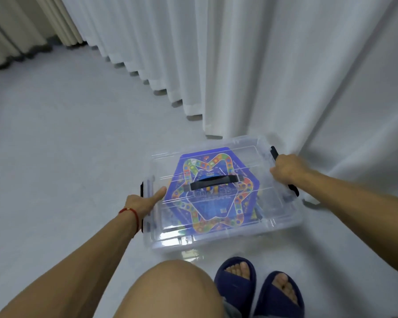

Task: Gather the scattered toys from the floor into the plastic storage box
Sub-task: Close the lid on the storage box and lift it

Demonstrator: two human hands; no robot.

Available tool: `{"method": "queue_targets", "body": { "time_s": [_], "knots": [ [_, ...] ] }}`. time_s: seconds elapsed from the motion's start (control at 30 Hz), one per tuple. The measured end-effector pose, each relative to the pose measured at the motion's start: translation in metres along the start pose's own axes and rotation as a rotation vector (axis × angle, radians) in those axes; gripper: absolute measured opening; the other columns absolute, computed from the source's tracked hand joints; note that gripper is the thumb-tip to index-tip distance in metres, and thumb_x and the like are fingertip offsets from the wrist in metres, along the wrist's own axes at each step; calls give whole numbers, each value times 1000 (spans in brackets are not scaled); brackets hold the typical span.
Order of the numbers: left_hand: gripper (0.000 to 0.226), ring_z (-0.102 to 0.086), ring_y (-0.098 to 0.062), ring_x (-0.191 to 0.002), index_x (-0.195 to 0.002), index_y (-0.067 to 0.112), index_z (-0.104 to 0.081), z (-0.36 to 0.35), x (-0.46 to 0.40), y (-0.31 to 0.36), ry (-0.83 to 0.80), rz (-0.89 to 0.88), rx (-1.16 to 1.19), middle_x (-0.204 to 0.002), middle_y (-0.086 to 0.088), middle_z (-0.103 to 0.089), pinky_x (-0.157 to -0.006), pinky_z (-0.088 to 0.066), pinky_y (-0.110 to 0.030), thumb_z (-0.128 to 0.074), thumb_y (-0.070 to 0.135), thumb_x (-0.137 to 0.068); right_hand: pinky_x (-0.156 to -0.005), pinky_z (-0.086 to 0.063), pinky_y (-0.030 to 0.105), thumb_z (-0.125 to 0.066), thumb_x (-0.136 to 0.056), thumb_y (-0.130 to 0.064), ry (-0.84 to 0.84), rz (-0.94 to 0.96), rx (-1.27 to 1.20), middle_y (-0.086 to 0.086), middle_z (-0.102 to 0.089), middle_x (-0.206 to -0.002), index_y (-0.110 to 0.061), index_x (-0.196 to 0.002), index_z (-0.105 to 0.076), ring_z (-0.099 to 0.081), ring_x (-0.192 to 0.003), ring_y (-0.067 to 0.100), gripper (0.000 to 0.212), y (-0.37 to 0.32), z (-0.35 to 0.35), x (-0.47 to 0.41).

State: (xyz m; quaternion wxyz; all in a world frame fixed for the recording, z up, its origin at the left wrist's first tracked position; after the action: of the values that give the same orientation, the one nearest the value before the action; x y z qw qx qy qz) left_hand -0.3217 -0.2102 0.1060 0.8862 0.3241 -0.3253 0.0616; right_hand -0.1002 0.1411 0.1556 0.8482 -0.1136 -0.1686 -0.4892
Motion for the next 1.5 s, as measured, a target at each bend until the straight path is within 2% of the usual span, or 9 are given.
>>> {"method": "queue_targets", "body": {
  "time_s": [0.1, 0.43, 0.6, 0.87, 1.0, 1.17, 1.27, 1.37, 1.5],
  "knots": [
    [96, -64, -34, -88, -103, 1, -57, 4, -3, 12, 55, -22, -77, -100, -17, -64, -78, -58, -50, -80, 74, -46, -65, -39, 27, -50, -96, -23, -20, 23, 23, 16, -63, -100, -7, -95, -51, -53, -80, 29, 16, 7, -3, 2],
    [68, -52, -26, -81, -113, 3, -50, -6, 9, 36, 264, -221, -244, -104, -16, -61, -68, -43, -35, -73, 56, -76, -60, -46, 32, -52, -90, -20, 51, -37, -98, 8, -53, -73, 2, -113, -60, -55, -69, 30, 33, 18, -16, 0],
    [62, -53, -29, -78, -105, 3, -53, -11, -8, 56, 320, -326, -254, -97, -16, -63, -65, -42, -36, -69, 57, -80, -85, -47, 49, -43, -99, -14, 279, -179, -310, 28, -54, -123, 6, -128, -41, -58, -107, 48, 35, 2, -32, 9],
    [39, -49, -13, -55, -80, 16, -56, -15, -21, 63, 477, -401, -161, -63, 1, -55, -48, -30, -25, -63, 54, -85, -72, -44, 41, -46, -101, -26, 406, -250, -513, 12, -55, -95, -9, -120, -45, -52, -78, 31, 26, 9, -42, -5],
    [38, -50, -16, -55, -83, 22, -56, -14, -17, 69, 511, -323, -258, -66, 2, -58, -48, -29, -22, -58, 60, -86, -78, -49, 54, -44, -102, -29, 405, -251, -444, 20, -59, -112, -9, -127, -41, -64, -92, 45, 33, 0, -35, -2],
    [35, -48, -23, -61, -83, 14, -58, -12, -7, 88, 437, -186, -320, -71, -4, -60, -55, -34, -27, -62, 48, -89, -73, -50, 54, -41, -101, -28, 333, -241, -412, 26, -59, -116, -7, -134, -35, -63, -92, 49, 40, -7, -27, 4],
    [25, -57, -27, -79, -108, 16, -63, -8, -10, 96, 262, -39, -55, -94, -7, -67, -74, -46, -32, -67, 28, -87, -82, -51, 52, -45, -100, -21, 131, -266, -544, 27, -59, -118, -7, -134, -36, -62, -101, 46, 38, -3, -11, 0],
    [53, -65, -33, -92, -126, 26, -59, 18, -8, 104, 98, 152, 185, -109, -6, -66, -89, -55, -43, -75, 31, -75, -86, -51, 48, -50, -98, -14, -27, -297, -612, 26, -60, -120, -5, -134, -40, -61, -105, 43, 38, -4, 25, 10],
    [44, -56, -27, -77, -110, 19, -70, 83, 32, 132, -15, 262, 366, -91, -6, -62, -80, -54, -43, -78, 39, -72, -77, -46, 33, -57, -95, -15, -99, -257, -726, 12, -57, -112, -9, -133, -40, -60, -96, 33, 43, -25, 105, 39]
  ]
}}
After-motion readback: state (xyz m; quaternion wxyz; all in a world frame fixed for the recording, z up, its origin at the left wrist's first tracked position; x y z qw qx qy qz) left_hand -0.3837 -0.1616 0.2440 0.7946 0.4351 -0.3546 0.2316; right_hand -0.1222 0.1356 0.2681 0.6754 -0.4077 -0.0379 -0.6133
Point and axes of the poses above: each hand's wrist, its own x-axis away from the middle knuckle, its own z-axis out of the back of the hand, y = z × x, the point moved 4 cm from there along -x, towards the middle knuckle
